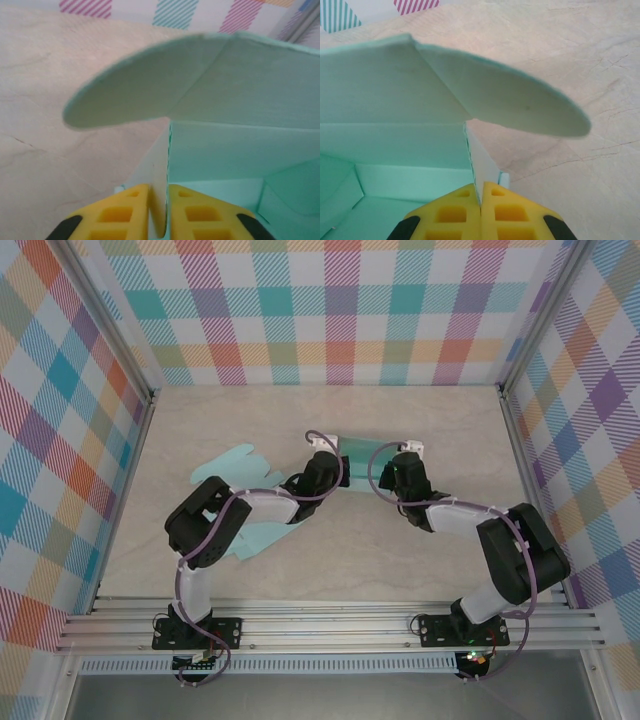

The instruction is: Fold the paper box

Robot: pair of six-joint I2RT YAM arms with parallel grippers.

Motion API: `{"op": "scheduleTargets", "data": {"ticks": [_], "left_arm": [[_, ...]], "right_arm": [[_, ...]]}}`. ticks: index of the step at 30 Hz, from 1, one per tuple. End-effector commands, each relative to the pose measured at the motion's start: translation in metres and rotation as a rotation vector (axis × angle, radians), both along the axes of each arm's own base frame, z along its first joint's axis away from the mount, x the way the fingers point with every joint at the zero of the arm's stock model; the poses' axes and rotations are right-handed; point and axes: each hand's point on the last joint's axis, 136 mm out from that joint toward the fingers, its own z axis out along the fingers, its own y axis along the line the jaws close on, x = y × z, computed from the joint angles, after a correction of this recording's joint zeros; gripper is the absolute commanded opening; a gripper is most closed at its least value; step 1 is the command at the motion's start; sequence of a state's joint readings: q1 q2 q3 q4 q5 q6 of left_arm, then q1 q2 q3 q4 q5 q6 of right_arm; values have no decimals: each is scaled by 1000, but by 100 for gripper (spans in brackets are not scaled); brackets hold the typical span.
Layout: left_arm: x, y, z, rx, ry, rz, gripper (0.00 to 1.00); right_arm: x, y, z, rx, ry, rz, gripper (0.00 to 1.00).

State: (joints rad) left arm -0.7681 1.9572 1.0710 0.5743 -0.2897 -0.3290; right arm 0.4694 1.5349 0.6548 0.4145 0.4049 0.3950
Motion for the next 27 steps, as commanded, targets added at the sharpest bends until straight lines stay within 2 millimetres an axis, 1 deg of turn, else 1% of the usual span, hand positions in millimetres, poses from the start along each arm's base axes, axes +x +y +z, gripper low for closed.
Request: {"op": "scheduleTargets", "data": {"ticks": [1,6,9,14,18,21,27], "left_arm": [[-27,-20,0,-67,69,-121,22],[-36,-15,7,-97,77,-135,37],[-43,-9,8,-98,84,-134,51],[-56,3,6,-91,101,-134,71],[-64,15,10,-89,104,-115,87],[-70,24,19,-96,96,-104,95],[-81,50,52,-92,63,-48,99]], "right_arm": [[-21,4,-24,-40,56,54,1],[-28,4,-25,-66,34,78,1],[-30,4,-28,-86,31,81,1],[-32,2,-30,-103,26,80,1],[-34,3,-31,-114,21,86,1],[-36,4,-32,-125,25,94,2],[-38,7,-29,-147,17,103,2]]}}
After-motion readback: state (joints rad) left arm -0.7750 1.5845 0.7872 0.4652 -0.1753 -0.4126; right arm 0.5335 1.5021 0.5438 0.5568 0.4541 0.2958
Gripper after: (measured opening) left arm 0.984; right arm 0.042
